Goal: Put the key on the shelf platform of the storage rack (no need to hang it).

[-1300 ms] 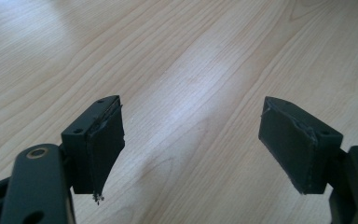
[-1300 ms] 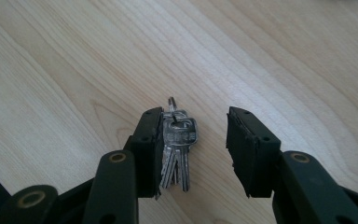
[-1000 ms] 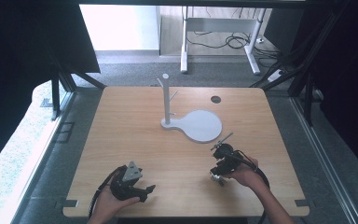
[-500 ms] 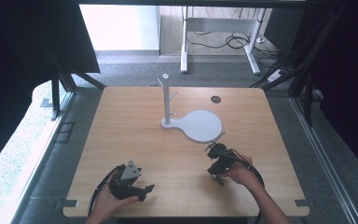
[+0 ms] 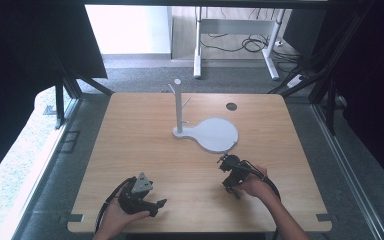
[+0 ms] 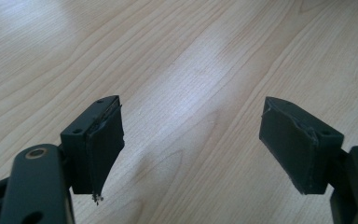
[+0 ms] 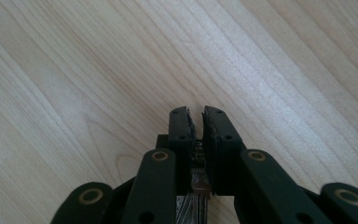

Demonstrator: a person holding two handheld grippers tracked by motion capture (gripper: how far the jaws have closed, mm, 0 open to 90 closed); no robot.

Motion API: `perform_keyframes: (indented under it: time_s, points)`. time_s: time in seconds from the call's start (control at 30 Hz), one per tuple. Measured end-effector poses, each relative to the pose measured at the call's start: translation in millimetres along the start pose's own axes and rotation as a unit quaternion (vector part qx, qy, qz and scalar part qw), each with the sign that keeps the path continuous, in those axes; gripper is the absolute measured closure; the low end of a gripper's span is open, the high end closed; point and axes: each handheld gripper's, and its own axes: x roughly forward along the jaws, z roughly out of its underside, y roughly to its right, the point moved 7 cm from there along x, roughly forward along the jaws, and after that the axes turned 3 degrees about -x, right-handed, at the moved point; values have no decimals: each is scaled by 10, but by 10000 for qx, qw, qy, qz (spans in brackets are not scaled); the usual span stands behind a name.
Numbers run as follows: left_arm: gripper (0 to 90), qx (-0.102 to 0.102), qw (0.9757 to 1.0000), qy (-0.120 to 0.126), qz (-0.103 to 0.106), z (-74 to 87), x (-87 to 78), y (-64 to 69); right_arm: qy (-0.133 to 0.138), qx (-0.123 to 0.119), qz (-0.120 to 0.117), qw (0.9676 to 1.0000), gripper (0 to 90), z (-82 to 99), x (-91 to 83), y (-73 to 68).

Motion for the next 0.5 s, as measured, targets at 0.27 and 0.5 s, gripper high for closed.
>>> perform_keyframes:
  time_s: [0.27,0.5]
  points:
    - [220,-89,9999,50,-31,6,-26,-51,-135,40,-108,9998,890,21,6,3]
    - [221,-128,9999,38,-39,19,-22,-81,-147,16,-191,9997,894,43,-59,15]
